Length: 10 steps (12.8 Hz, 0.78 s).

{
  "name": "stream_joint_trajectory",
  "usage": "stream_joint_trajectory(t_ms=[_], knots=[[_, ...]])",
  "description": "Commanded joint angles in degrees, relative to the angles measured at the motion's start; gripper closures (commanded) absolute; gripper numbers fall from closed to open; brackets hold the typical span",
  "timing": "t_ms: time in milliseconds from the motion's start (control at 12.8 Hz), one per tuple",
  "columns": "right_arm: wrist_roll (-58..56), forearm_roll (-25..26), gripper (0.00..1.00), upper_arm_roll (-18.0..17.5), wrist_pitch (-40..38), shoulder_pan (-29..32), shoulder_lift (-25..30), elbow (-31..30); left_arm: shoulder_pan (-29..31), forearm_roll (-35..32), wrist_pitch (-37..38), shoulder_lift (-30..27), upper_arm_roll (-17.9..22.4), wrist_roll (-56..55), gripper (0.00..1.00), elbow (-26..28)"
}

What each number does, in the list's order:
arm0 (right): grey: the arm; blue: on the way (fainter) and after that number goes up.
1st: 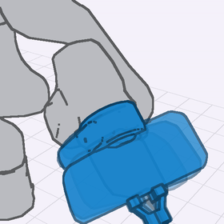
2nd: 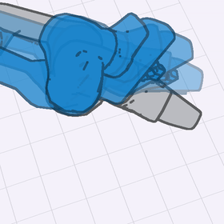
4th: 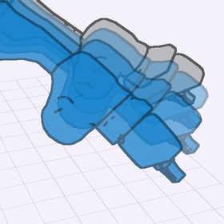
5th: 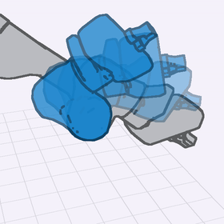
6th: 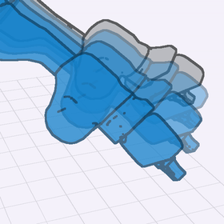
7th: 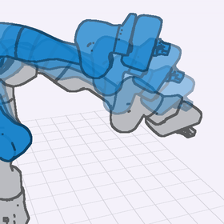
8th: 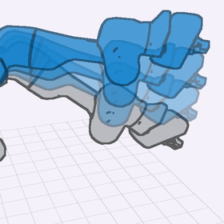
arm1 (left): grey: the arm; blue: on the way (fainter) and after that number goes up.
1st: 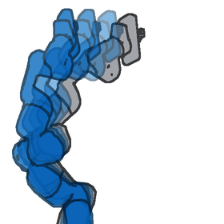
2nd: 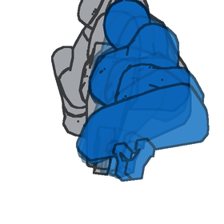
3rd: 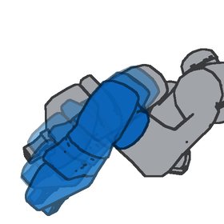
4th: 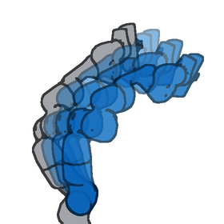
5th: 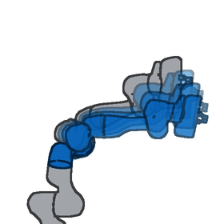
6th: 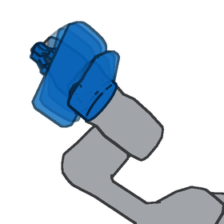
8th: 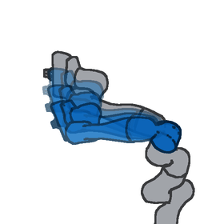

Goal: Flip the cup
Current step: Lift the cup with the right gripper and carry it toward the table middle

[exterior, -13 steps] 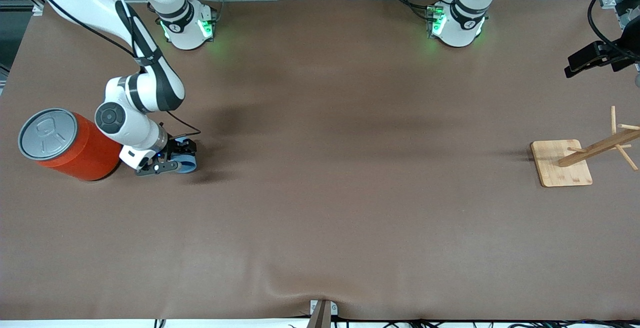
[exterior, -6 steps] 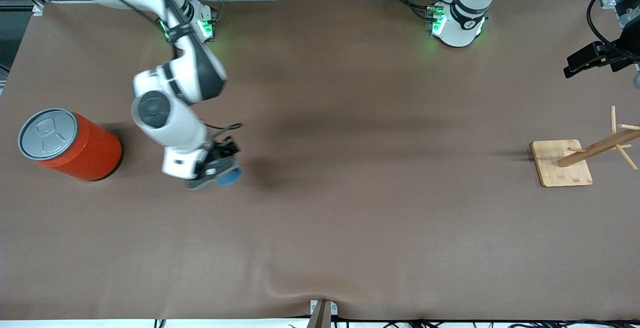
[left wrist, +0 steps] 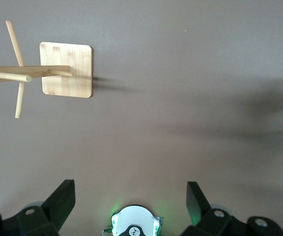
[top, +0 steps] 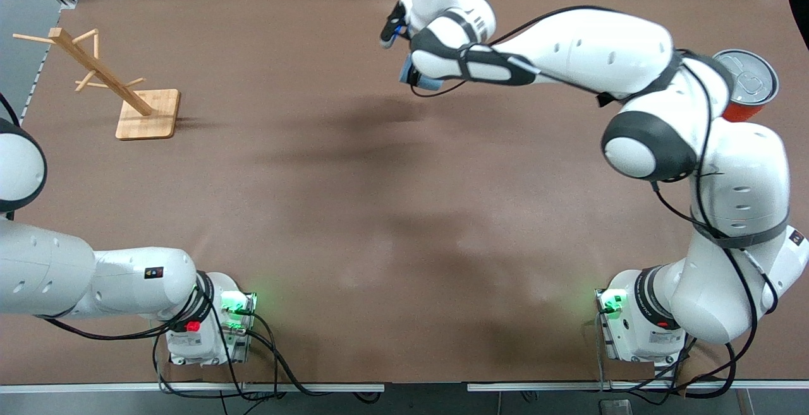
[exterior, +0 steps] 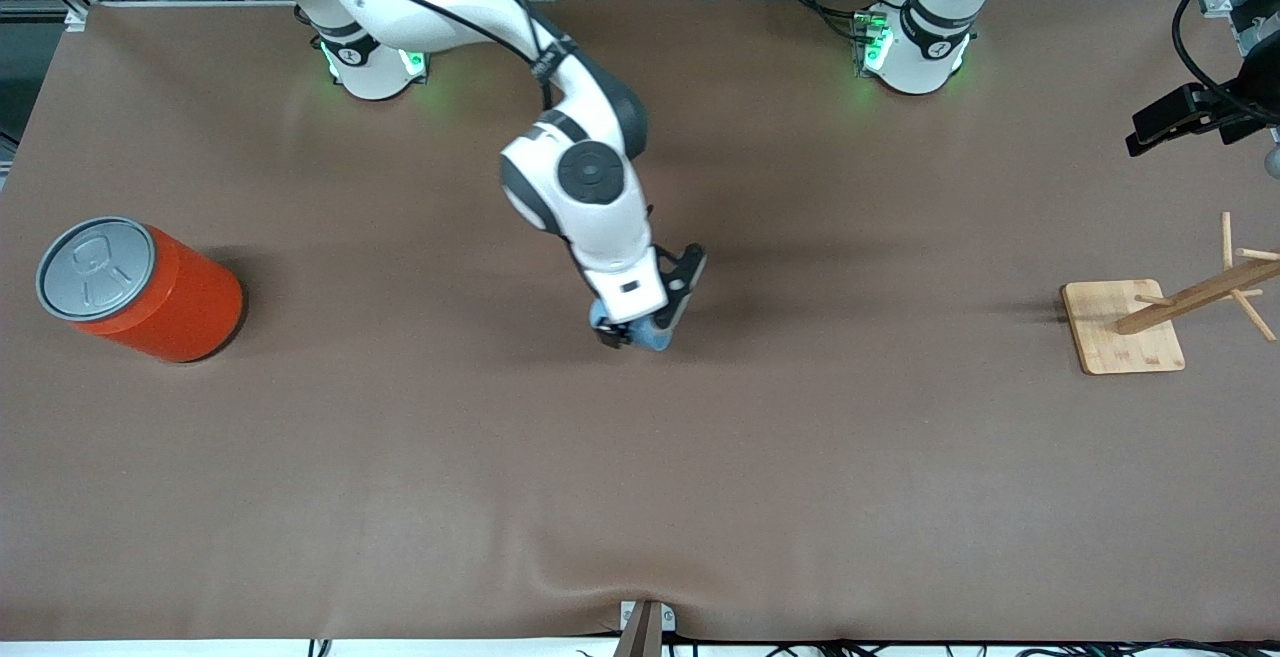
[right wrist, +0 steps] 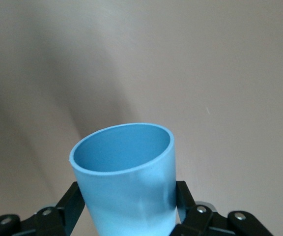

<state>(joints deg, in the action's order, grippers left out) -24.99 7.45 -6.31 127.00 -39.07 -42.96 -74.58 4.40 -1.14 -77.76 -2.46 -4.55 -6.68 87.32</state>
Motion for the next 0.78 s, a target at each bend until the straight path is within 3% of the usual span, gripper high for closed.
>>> stream_joint_trajectory(t_ms=[0, 313, 704], knots=[[-6.4, 6.7, 1.00, 0.6, 4.5, -3.0, -4.8, 4.4, 0.3, 0.4, -0.6, 0.0, -0.3, 0.3, 0.00, 0.3], [-3.7, 8.1, 1.00, 2.0, 6.7, -9.1, -8.5, 5.1, 0.3, 1.0, -1.1, 0.9, -0.4, 0.3, 0.00, 0.3], [-1.0, 8.3, 1.00, 2.5, 7.7, -11.0, -10.7, 4.9, 0.1, 1.9, -4.0, 1.9, -0.6, 0.3, 0.00, 2.6]])
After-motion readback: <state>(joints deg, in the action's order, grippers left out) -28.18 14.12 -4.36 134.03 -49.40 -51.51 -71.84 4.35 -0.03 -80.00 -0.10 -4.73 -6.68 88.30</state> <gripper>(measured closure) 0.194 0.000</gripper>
